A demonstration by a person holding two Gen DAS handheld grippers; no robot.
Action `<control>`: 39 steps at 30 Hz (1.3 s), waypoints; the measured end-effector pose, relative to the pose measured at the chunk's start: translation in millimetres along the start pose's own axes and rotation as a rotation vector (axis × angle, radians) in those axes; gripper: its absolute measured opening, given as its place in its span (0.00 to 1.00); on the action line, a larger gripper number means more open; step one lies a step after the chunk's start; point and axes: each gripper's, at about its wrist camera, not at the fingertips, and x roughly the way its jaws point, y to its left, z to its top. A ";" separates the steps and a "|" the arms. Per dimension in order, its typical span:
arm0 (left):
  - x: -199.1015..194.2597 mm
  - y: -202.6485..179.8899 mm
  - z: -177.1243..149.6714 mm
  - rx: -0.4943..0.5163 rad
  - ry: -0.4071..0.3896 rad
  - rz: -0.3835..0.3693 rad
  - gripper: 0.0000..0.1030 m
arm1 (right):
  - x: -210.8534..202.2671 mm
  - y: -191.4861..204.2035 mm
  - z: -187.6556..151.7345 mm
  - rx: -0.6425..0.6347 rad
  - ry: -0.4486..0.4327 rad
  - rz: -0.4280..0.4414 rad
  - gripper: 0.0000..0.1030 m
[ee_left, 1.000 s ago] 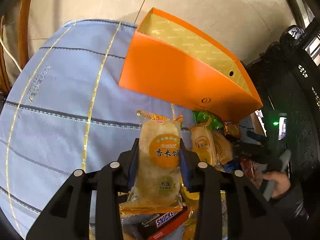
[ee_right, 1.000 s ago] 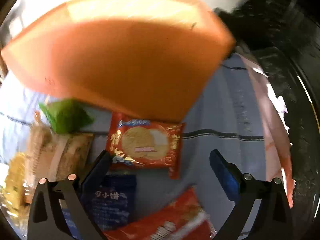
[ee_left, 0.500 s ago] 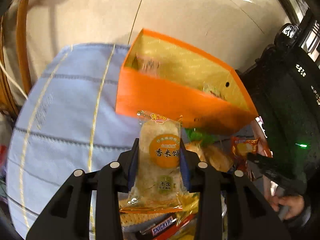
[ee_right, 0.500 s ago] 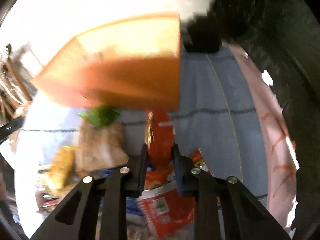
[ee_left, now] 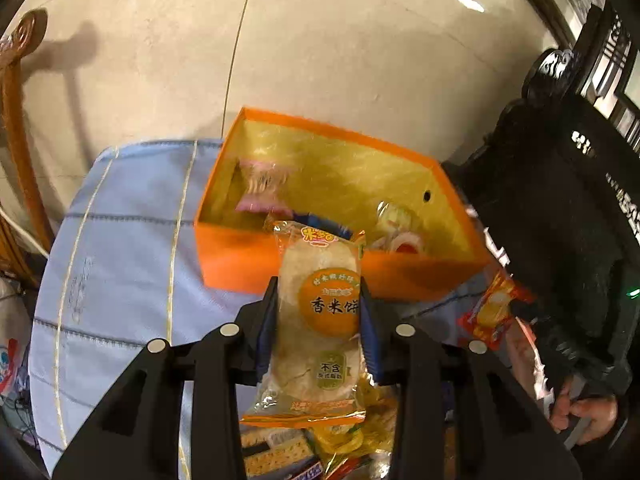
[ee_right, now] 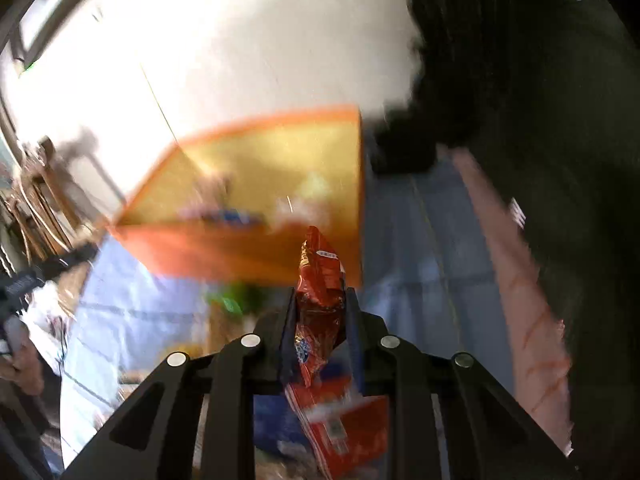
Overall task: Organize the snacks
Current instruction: 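Carry the rice cracker and red packet over the box and release both, then place the yellow bread bag with left tool while right tool places a brown pastry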
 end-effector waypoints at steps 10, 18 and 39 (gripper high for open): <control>5.5 -41.2 94.4 0.129 -0.065 0.141 0.34 | 22.8 18.3 132.7 -0.025 -0.080 -0.029 0.22; 18.5 -40.5 102.2 0.154 -0.085 0.250 0.96 | 24.2 19.9 141.3 -0.067 -0.093 -0.103 0.97; 128.9 -14.2 -129.1 0.105 0.278 0.128 0.96 | 156.9 44.6 -45.4 -0.254 0.367 -0.008 0.57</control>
